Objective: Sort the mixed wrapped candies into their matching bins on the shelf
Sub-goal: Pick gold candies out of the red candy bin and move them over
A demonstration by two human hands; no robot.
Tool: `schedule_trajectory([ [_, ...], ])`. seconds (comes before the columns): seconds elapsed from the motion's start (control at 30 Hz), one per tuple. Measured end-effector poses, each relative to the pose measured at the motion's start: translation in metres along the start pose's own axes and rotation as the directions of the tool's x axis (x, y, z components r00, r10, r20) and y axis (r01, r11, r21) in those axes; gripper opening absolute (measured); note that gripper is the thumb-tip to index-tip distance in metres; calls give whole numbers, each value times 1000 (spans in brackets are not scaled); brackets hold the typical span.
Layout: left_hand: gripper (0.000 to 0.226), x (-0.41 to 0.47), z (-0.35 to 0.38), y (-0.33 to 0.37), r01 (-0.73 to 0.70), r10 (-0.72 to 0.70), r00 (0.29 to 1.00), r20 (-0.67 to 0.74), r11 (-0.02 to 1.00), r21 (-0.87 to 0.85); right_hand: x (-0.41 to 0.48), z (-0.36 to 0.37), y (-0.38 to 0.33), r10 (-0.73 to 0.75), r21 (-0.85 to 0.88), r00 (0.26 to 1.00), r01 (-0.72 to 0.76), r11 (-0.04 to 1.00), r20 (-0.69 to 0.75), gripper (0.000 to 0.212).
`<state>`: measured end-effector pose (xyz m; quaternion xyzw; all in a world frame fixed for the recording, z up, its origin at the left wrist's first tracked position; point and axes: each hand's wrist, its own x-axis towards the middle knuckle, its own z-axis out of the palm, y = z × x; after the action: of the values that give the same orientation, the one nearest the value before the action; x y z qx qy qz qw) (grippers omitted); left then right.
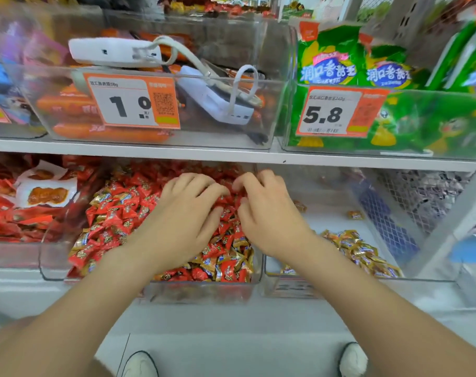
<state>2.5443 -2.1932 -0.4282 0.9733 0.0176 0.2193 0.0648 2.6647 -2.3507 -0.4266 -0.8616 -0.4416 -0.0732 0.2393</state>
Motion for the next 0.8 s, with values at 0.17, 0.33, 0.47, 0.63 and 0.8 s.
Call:
schedule_trajectory([
  [0.17,7,-28,-13,-5,-37,41,998,46,997,-73,-28,-16,-19,-22,-6,998,22,1000,67,19],
  [0.33,17,-67,-37,-23,102,-99,980,174,995,-3,-59,-2,-47,-248,-66,858,309,949,449,15],
  [0.47,18,-82,-50,-28,214,-216,881,420,975,53,-70,18,-65,-237,-237,874,360,902,425,7],
  [0.63,12,-83,-42,-23,224,-262,821,507,965,135,-71,21,-59,-194,-265,889,322,909,414,10],
  [0.8,14,-82,-42,-27,242,-245,829,503,968,72,-63,14,-63,-164,-244,893,285,927,420,11],
])
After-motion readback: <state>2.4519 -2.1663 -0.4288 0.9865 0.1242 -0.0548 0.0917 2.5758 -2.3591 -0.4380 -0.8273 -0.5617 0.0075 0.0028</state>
